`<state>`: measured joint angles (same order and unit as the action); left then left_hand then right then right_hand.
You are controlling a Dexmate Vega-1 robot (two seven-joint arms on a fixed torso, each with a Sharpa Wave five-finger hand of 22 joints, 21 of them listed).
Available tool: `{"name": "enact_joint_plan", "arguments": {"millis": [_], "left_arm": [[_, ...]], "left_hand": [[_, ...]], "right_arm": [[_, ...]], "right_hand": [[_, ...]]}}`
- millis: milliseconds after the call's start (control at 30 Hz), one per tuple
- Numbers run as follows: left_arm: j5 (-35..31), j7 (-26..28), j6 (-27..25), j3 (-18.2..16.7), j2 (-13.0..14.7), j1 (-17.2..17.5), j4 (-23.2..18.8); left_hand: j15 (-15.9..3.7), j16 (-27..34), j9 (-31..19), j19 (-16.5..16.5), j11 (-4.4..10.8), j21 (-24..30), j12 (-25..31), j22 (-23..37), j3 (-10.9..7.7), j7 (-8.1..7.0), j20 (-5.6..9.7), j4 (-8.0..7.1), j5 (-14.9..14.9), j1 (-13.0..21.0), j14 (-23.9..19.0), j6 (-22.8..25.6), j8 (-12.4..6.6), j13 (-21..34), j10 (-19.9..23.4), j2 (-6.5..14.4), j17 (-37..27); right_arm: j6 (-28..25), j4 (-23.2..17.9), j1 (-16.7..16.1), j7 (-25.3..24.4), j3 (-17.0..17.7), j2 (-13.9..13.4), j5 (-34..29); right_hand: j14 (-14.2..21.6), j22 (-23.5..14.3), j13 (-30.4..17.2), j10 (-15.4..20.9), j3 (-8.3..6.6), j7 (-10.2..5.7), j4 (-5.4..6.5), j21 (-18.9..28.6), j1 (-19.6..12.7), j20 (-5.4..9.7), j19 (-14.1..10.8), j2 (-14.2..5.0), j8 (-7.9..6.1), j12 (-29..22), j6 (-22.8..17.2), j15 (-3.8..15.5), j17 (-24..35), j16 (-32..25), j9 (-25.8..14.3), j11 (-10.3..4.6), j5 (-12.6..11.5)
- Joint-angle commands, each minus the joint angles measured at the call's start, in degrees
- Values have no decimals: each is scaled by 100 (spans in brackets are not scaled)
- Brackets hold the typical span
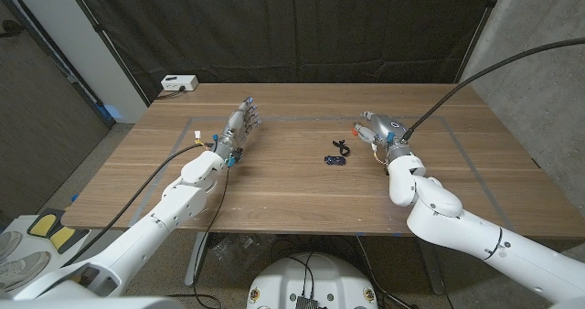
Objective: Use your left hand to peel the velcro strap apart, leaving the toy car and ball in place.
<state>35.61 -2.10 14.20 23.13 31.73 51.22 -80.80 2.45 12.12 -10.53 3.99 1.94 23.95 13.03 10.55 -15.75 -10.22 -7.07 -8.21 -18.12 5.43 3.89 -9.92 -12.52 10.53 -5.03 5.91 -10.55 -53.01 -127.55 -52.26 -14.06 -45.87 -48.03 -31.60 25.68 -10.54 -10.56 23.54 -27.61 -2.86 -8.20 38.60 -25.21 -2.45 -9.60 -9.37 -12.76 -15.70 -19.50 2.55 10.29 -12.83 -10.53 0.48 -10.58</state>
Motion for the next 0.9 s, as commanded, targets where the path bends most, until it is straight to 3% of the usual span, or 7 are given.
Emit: {"name": "enact_joint_plan", "arguments": {"millis": [33, 433, 600, 667, 900], "left_arm": [[44, -86, 42, -5, 18, 30, 16], [71, -185, 39, 19, -29, -77, 172], [80, -227, 20, 36, -52, -138, 241], [82, -247, 16, 42, -61, -165, 271], [88, -295, 55, 57, -120, -242, 361]], "left_hand": [[-6, 3, -23, -48, -12, 27, 14, 30, 4, 9, -9, 11, -22, 15, 10, 14, 22, 24, 7, 14, -9], [-2, -15, -25, -65, -21, 21, -3, 33, 12, 14, -16, 6, -21, 17, 1, 87, 13, 27, 7, 10, -13], [16, -17, -25, -72, -25, 19, -8, 34, 16, 7, -33, 2, -20, 16, -14, 131, 5, 28, 9, 9, -15], [19, -19, -25, -74, -27, 18, -12, 34, 18, -6, -31, 1, -20, 15, -18, 151, 0, 29, 6, 8, -16], [33, -21, -26, -79, -29, 11, -20, 36, 28, 7, -38, -6, -19, 9, -45, 248, -22, 30, 9, 2, -20]], "right_arm": [[-868, -99, 564, 1040, -847, 22, -1110], [-1222, 77, 971, 2017, -1387, 152, -2005], [-1271, 253, 1140, 2517, -1593, 242, -2445], [-1238, 314, 1176, 2697, -1618, 274, -2571], [-1024, 476, 1127, 3089, -1537, 397, -2944]], "right_hand": [[85, -22, -12, 48, -69, -19, 18, 50, -84, -12, -76, -39, -11, 4, -105, 185, 23, -14, -12, -29, -24], [171, -28, -10, 130, -255, -70, -107, 78, -369, 61, -152, -31, -12, 26, -273, 335, 1, 38, -16, -121, -25], [215, -35, -8, 193, -408, -118, -210, 113, -762, 124, -219, -88, -1, 51, -395, 403, 21, 43, -19, -224, -32], [221, -37, -8, 195, -467, -124, -237, 129, -921, 147, -244, -87, 17, 69, -404, 431, 23, 51, -19, -234, -39], [223, -40, -8, 189, -454, -134, -258, 148, -1062, 175, -273, 11, 35, 94, -419, 482, 25, 59, -21, -271, -16]]}}
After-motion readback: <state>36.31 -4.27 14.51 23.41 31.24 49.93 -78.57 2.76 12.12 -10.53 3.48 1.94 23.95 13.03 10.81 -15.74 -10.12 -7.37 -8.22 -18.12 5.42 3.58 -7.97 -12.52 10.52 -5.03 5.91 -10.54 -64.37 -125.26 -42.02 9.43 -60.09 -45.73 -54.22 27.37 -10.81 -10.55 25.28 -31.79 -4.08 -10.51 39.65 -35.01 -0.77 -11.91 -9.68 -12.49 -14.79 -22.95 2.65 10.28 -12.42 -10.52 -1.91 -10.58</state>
